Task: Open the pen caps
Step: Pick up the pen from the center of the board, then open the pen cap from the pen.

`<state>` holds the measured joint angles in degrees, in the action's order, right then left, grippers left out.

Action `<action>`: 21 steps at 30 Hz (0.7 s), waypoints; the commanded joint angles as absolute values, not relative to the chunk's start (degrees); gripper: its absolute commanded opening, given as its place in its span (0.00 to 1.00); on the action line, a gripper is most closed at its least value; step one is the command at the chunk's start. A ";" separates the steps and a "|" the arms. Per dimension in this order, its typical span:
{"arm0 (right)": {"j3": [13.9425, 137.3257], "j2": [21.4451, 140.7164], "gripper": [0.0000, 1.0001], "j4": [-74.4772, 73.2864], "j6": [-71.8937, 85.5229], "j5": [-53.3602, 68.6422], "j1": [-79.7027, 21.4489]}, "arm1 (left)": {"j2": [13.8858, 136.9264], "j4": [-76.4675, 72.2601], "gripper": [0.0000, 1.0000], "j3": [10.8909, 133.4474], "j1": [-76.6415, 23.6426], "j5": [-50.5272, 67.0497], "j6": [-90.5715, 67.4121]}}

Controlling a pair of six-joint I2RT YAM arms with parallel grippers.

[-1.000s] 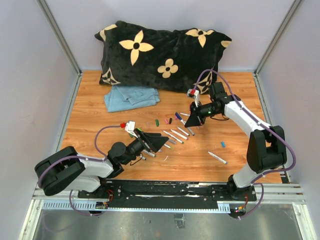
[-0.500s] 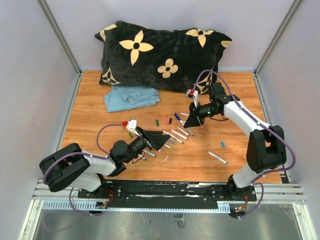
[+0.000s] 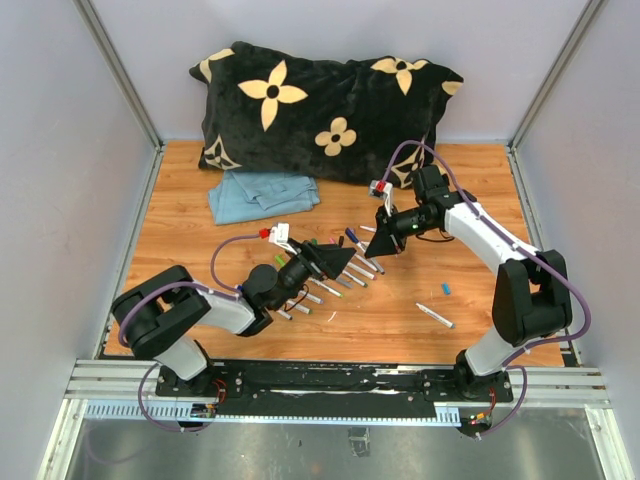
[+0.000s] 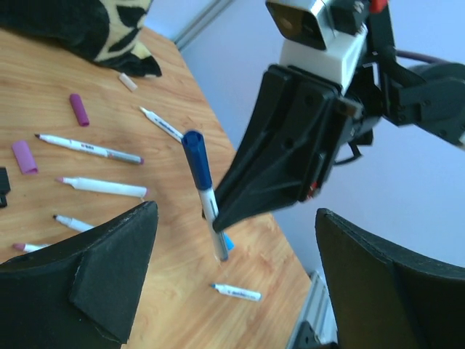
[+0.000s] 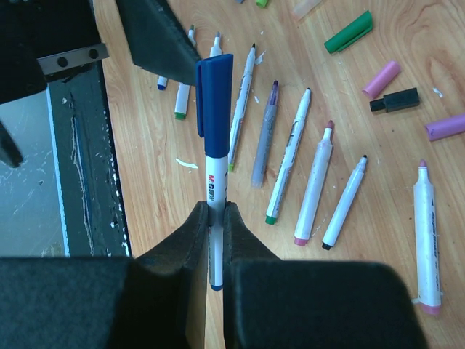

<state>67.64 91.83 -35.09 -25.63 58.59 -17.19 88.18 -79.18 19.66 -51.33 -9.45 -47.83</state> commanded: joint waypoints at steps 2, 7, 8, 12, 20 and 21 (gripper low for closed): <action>68.02 91.85 0.01 -36.82 -26.76 60.09 -18.98 | 91.72 -76.49 0.89 25.18 -50.71 -17.36 -47.93; 67.94 91.45 0.01 -36.83 -26.98 59.60 -19.32 | 91.34 -61.23 0.86 31.42 -50.71 -24.22 -52.16; 68.05 91.41 0.01 -36.76 -27.05 59.48 -19.41 | 91.09 -56.93 0.84 32.61 -50.65 -25.13 -52.81; 68.05 91.41 0.01 -36.72 -27.20 58.78 -19.99 | 91.39 -53.90 0.72 34.45 -50.71 -25.50 -54.01; 68.14 91.56 0.01 -36.72 -27.25 57.53 -20.54 | 93.02 -54.25 0.48 35.25 -50.71 -21.88 -56.89; 68.11 91.64 0.01 -36.74 -27.25 57.35 -20.63 | 92.97 -54.56 0.45 35.20 -50.71 -21.40 -56.87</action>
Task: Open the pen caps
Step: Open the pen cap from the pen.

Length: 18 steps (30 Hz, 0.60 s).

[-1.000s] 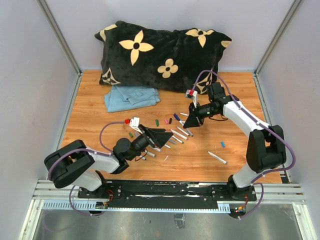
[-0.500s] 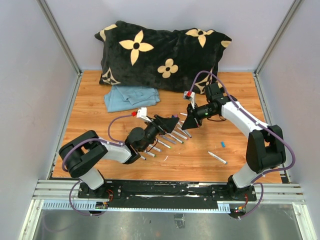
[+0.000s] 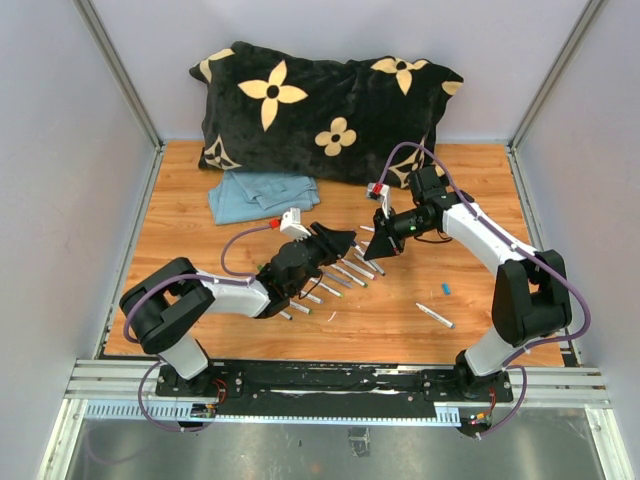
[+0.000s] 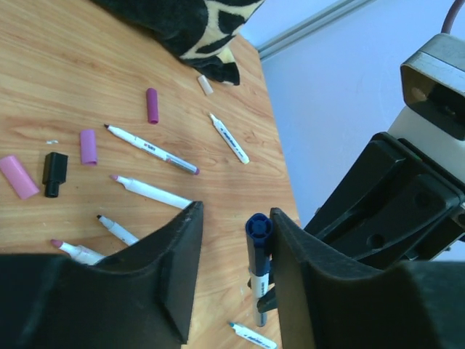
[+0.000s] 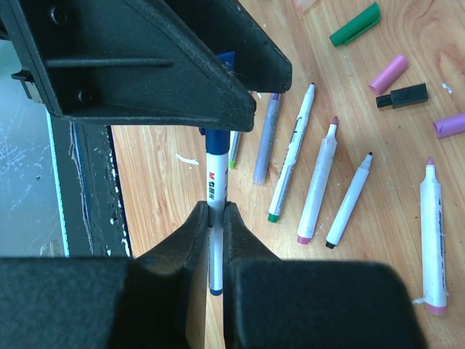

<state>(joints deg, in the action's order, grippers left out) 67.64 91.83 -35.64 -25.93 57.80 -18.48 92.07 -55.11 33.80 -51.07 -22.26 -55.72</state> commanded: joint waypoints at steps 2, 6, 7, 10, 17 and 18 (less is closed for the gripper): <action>68.16 91.80 0.01 -36.68 -27.25 57.18 -20.85 | 92.84 -55.44 0.38 35.04 -50.71 -20.54 -56.78; 68.14 92.13 0.01 -36.75 -27.25 56.89 -21.39 | 92.19 -57.57 0.12 34.26 -50.71 -19.09 -56.93; 68.14 92.19 0.01 -36.82 -27.25 56.87 -21.61 | 91.95 -57.99 0.07 34.10 -50.71 -18.69 -57.09; 68.29 92.11 0.01 -36.76 -27.25 56.94 -21.82 | 91.10 -58.77 0.00 33.66 -50.71 -17.73 -57.62; 67.91 91.67 0.32 -36.02 -26.16 56.52 -21.86 | 88.74 -63.24 0.00 31.00 -50.71 -16.14 -57.39; 67.77 91.74 0.37 -35.81 -25.99 56.45 -22.00 | 88.50 -63.85 0.00 30.65 -50.71 -15.84 -57.19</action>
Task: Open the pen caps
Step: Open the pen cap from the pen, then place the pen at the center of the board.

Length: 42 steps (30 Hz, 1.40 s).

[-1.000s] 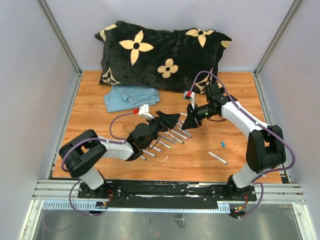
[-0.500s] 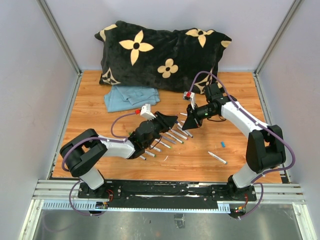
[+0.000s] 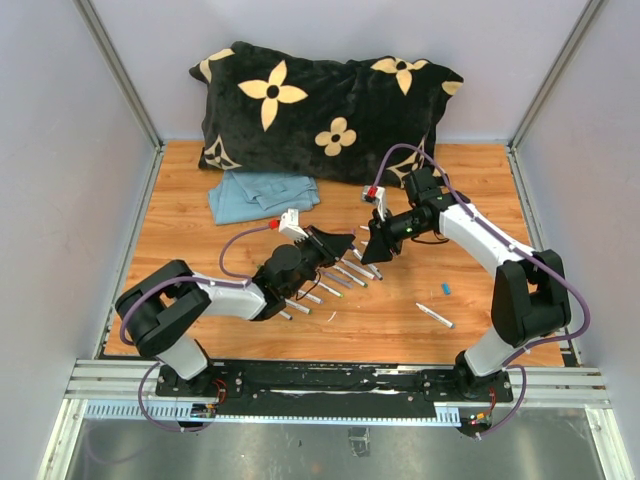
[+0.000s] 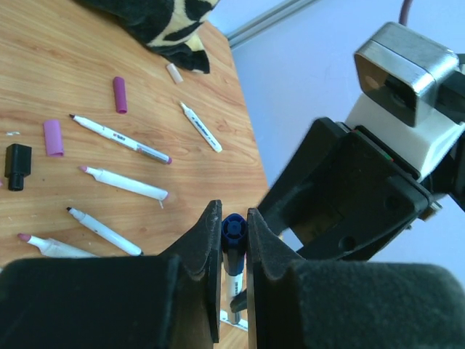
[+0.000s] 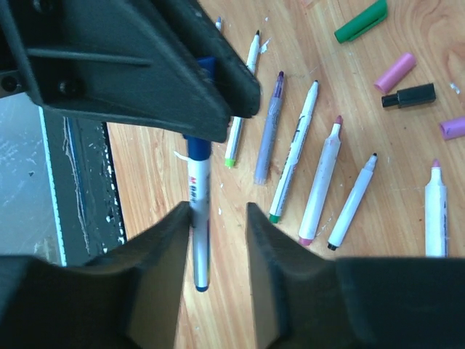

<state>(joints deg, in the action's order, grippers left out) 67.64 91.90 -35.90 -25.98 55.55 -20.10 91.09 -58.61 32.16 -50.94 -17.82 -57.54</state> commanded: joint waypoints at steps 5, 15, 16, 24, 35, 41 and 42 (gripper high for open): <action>67.82 92.24 0.49 -35.64 -25.74 54.69 -24.35 | 87.45 -65.91 0.00 29.31 -50.71 -15.93 -56.74; 69.12 92.69 0.01 -38.19 -27.57 54.03 -26.71 | 84.02 -65.23 0.00 27.68 -50.21 -22.56 -53.60; 69.36 92.79 0.01 -38.69 -27.98 54.36 -27.10 | 82.98 -64.12 0.00 27.75 -49.50 -24.24 -52.73; 70.62 94.03 0.01 -41.82 -31.37 56.36 -29.45 | 70.15 -55.84 0.00 27.11 -36.90 -27.73 -49.81; 70.36 89.85 0.01 -43.38 -35.96 53.55 -27.91 | 53.59 -47.80 0.00 17.77 -32.34 -23.05 -49.94; 70.63 87.14 0.01 -46.49 -40.01 50.78 -24.83 | 45.93 -42.31 0.00 13.29 -32.34 -15.72 -52.82; 70.46 86.46 0.01 -46.49 -40.14 49.96 -24.26 | 45.01 -41.96 0.00 12.67 -32.34 -14.58 -53.32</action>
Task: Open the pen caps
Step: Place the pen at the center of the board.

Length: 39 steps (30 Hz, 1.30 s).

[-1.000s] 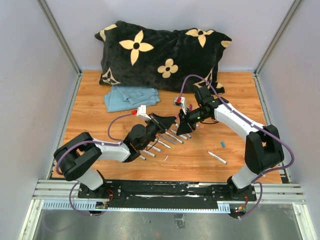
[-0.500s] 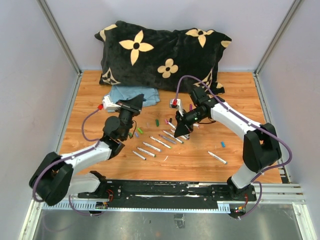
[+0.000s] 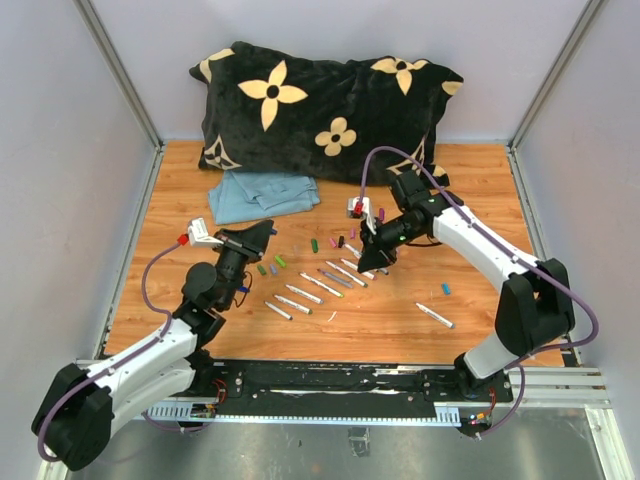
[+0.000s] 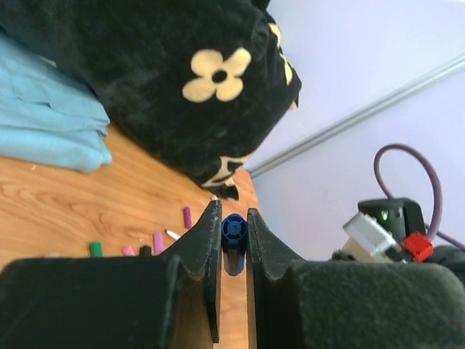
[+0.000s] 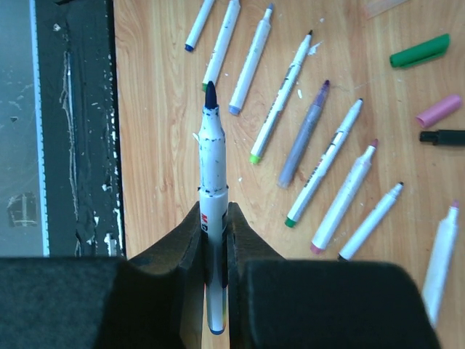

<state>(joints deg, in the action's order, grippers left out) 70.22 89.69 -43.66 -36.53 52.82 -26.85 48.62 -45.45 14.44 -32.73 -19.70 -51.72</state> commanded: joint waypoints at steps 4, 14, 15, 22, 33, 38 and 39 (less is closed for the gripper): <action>69.53 83.44 0.01 -46.57 -39.94 48.56 -20.98 | 42.90 -41.72 0.00 10.90 -32.34 -9.29 -54.58; 65.32 76.26 0.02 -50.77 -41.81 44.93 -7.71 | 45.18 -41.84 0.00 10.96 -36.21 -4.24 -56.79; 64.66 75.42 0.02 -51.23 -42.26 44.32 -6.11 | 45.59 -41.88 0.00 11.10 -37.95 -5.41 -56.20; 60.27 73.11 0.05 -53.42 -46.80 38.91 5.77 | 53.88 -44.72 0.00 14.12 -48.66 -12.67 -54.02; 54.44 80.40 0.09 -50.41 -50.67 28.74 15.75 | 75.69 -51.49 0.00 24.34 -57.93 -15.14 -54.71; 51.76 84.07 0.11 -46.99 -50.59 25.47 16.43 | 87.97 -51.44 0.00 32.52 -59.39 -13.17 -55.49; 51.77 84.90 0.11 -46.61 -50.36 25.02 16.58 | 90.71 -51.43 0.00 34.51 -59.48 -12.58 -55.99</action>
